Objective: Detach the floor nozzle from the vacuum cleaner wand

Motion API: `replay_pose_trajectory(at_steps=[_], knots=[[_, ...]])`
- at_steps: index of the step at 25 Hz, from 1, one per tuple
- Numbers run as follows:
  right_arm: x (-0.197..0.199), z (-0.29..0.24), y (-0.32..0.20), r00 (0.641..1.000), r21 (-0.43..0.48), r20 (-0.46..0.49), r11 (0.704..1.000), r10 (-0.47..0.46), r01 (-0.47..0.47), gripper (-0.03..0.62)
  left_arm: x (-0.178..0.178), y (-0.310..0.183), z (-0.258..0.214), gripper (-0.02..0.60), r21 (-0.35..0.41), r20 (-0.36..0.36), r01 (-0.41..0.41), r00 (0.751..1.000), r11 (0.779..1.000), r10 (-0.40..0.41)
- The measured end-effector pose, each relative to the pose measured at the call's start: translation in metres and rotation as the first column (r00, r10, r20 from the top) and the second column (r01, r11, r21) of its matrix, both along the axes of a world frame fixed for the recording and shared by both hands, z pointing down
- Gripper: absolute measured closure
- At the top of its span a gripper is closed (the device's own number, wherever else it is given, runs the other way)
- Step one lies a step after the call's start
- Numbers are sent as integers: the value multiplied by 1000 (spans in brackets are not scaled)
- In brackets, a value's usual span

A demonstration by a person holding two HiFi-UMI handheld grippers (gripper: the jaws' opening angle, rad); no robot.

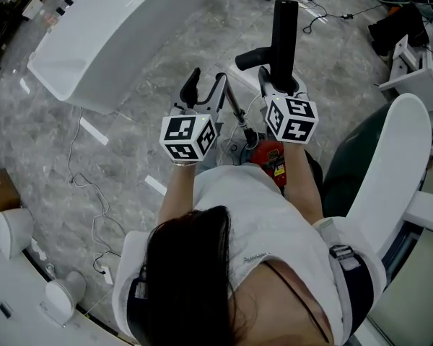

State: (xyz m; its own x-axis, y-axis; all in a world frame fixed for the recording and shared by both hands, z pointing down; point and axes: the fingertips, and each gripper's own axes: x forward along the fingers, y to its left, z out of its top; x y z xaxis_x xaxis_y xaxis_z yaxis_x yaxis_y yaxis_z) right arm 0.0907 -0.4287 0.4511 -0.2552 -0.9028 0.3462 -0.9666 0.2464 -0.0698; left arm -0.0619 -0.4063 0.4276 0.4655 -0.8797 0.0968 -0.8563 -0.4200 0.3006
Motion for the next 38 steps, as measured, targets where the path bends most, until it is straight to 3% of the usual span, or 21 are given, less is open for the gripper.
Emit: replay_pose_trajectory(at_steps=[7,13,27,38], knots=[[-13,-9,11,999,40,-37,999,-5,7,382,0,8,-6,331,3,102,10,995,1000,-10],[-21,-10,20,999,50,-50,999,-18,20,382,5,15,-16,388,15,121,-3,993,1000,1],[-31,-15,33,997,94,-65,995,-29,35,382,-5,22,-13,560,-13,150,78,986,997,-75],[-35,-23,35,994,142,-104,988,-39,53,382,-1,23,-4,577,-22,181,88,980,996,-82]])
